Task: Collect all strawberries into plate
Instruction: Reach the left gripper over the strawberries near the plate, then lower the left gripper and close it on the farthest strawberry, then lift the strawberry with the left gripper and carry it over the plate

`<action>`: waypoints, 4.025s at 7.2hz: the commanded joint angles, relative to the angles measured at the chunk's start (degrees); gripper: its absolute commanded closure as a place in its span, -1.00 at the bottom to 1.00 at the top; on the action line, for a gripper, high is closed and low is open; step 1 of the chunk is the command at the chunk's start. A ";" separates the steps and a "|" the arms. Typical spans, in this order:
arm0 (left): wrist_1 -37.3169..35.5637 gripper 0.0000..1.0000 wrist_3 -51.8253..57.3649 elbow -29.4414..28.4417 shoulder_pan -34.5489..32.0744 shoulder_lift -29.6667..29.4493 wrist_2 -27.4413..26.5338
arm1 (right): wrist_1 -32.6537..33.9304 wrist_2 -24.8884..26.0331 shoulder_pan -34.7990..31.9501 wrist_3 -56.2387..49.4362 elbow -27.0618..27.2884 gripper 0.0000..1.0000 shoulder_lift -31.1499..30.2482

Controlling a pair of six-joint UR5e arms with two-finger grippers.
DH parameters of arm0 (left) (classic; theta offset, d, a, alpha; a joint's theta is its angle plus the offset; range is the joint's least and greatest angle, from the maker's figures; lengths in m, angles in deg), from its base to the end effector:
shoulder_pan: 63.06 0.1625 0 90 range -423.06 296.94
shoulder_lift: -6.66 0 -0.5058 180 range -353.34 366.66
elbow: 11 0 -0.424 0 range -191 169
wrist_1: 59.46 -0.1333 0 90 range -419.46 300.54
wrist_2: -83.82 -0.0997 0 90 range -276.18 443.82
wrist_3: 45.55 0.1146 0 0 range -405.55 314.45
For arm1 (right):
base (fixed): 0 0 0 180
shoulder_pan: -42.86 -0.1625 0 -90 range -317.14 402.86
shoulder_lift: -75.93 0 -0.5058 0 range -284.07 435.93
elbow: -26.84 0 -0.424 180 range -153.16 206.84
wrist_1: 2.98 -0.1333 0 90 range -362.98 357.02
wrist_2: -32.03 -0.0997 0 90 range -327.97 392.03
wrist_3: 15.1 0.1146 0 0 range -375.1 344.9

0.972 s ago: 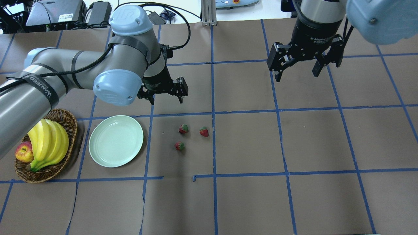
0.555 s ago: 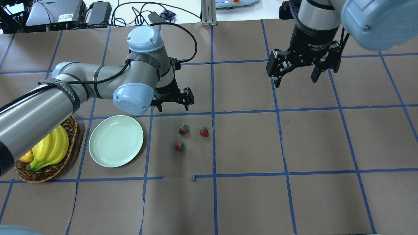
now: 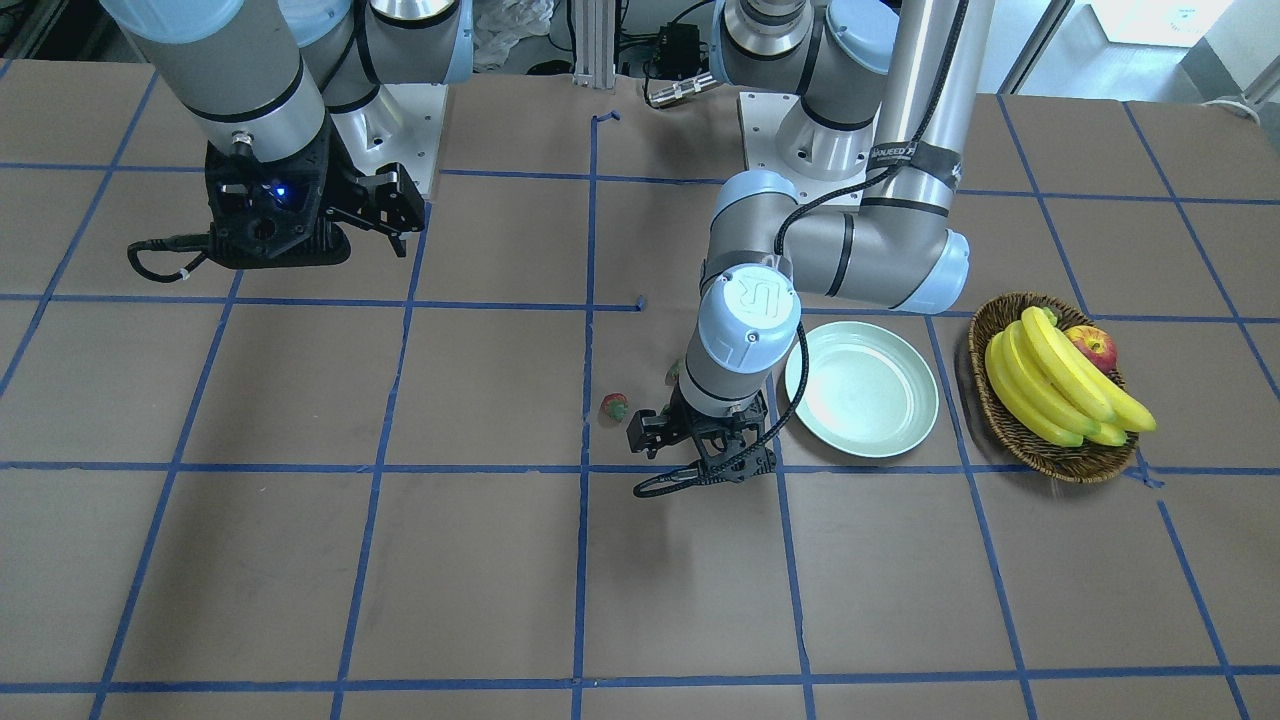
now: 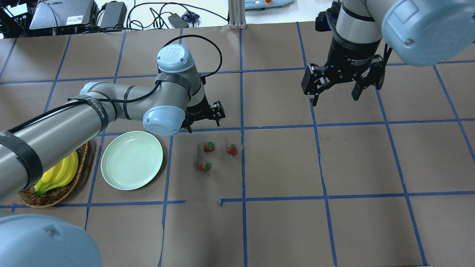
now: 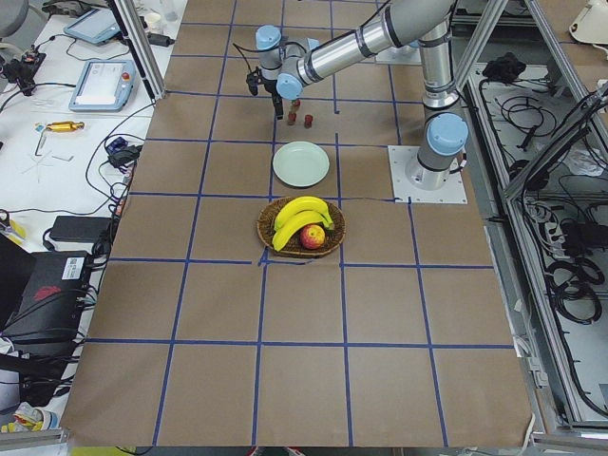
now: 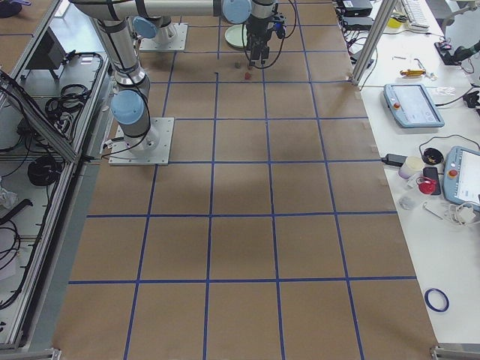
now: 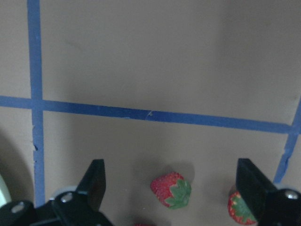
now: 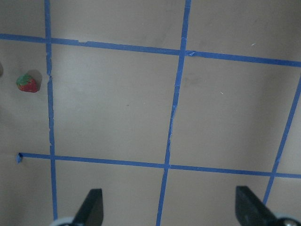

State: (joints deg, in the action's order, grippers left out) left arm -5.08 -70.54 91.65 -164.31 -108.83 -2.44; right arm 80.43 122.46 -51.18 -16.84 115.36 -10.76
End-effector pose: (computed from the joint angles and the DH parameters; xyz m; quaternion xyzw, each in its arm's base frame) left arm -0.2640 -0.6059 0.2386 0.1202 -0.9920 -0.0310 0.0242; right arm 0.1698 -0.5242 0.5260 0.0506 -0.9960 -0.0733 0.0052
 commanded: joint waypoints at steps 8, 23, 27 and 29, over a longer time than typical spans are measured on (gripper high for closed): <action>3.01 -0.84 -6.21 0.72 -1.50 -1.40 1.01 | 0.43 0.00 -0.09 0.42 1.66 -1.00 0.20; 17.86 1.00 19.50 0.36 9.03 7.12 -9.18 | 1.14 -0.08 -0.09 0.51 1.66 -1.00 0.91; 21.04 1.00 33.94 3.43 18.53 7.04 -16.30 | 2.10 -0.08 -0.09 0.86 1.66 -1.00 1.00; 20.86 -0.74 33.17 3.70 18.63 6.16 -16.48 | 2.19 -0.17 -0.09 0.77 1.66 -1.00 1.08</action>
State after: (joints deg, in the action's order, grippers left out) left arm 15.85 -37.31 95.03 -146.00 -102.30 -18.88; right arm 82.52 122.36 -51.27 -16.04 117.02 -9.73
